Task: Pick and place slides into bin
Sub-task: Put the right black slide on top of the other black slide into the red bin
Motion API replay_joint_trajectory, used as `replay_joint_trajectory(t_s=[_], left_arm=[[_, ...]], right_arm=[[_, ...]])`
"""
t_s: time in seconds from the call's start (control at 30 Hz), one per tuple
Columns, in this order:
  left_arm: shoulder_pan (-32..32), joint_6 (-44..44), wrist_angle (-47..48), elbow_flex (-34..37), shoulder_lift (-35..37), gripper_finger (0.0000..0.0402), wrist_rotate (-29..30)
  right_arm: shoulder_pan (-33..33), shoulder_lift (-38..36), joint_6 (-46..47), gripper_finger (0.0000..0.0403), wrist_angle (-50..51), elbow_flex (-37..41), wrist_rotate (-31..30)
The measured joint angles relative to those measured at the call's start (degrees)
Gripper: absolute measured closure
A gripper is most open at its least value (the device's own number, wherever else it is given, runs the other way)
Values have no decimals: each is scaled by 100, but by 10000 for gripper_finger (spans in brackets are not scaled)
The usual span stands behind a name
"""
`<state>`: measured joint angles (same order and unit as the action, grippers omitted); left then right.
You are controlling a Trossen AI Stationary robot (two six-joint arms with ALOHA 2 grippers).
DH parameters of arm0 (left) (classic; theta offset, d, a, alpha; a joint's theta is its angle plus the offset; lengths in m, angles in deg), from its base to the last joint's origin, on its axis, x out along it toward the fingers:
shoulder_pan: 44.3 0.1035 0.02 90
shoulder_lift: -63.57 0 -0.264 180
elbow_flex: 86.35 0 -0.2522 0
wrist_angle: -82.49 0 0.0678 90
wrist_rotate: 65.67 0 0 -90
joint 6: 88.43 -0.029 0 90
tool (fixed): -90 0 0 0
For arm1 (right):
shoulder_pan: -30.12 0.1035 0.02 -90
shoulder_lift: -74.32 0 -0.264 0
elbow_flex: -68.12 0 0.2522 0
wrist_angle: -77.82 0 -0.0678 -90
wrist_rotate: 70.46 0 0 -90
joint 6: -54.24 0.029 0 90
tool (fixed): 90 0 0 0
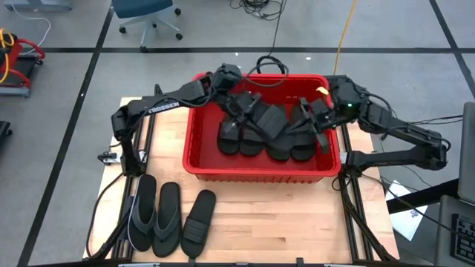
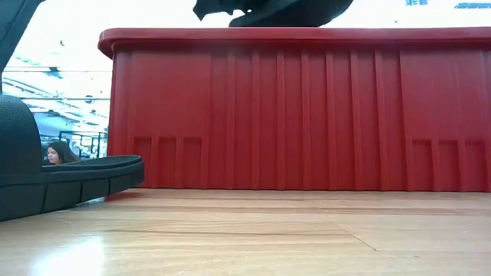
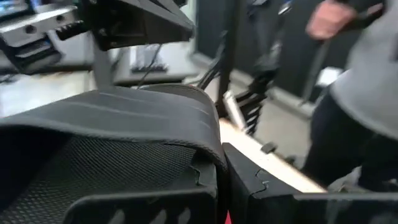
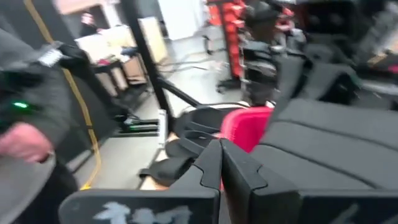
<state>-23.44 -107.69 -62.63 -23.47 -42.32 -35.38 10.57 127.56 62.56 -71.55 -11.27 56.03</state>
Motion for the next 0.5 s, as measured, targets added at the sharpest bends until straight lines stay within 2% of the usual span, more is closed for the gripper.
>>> replay_joint_trajectory(t_s=[0.2, 0.37, 0.5], left_arm=[[-11, 1574, -1961, 0, -627, 401, -1347], [-21, 3103, -3670, 0, -1242, 401, -2138], [-44, 3647, -4113, -4, -1627, 401, -2596]], right_arm=[[2, -473, 270, 403, -437, 0, 463], [2, -691, 905, 403, -794, 0, 969], [4, -746, 1374, 403, -805, 0, 1458]])
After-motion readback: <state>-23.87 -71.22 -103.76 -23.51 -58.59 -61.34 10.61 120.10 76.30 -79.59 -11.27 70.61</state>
